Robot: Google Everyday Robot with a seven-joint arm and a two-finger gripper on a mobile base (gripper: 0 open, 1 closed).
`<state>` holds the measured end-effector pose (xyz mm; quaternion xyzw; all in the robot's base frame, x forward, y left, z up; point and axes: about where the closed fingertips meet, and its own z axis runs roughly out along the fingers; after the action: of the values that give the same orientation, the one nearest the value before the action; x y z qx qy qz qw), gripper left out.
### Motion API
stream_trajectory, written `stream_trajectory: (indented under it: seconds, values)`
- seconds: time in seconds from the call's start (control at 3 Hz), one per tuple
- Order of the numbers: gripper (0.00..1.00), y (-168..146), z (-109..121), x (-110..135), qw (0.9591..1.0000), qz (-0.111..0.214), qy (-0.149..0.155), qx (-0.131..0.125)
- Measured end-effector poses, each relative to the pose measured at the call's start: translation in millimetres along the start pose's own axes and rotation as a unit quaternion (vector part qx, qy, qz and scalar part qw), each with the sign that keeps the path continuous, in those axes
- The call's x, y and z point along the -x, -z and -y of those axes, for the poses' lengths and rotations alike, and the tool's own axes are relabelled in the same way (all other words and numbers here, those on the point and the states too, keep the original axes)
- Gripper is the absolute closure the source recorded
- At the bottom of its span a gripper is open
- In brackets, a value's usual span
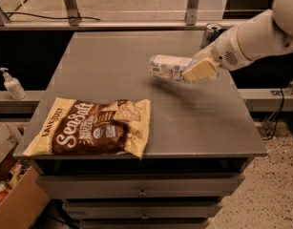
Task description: Move blue plastic bottle near redbull can
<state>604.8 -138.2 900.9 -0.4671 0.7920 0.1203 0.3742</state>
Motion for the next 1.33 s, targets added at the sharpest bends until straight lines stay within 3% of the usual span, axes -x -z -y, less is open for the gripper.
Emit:
stream_trajectory:
  seconds: [0.67, 1.33]
  values:
    - [1.0, 33, -2, -57, 0.9969, -0.035, -0.051, -0.048]
    - [1.0, 33, 44, -82, 0.9924, -0.025, -0.075, -0.094]
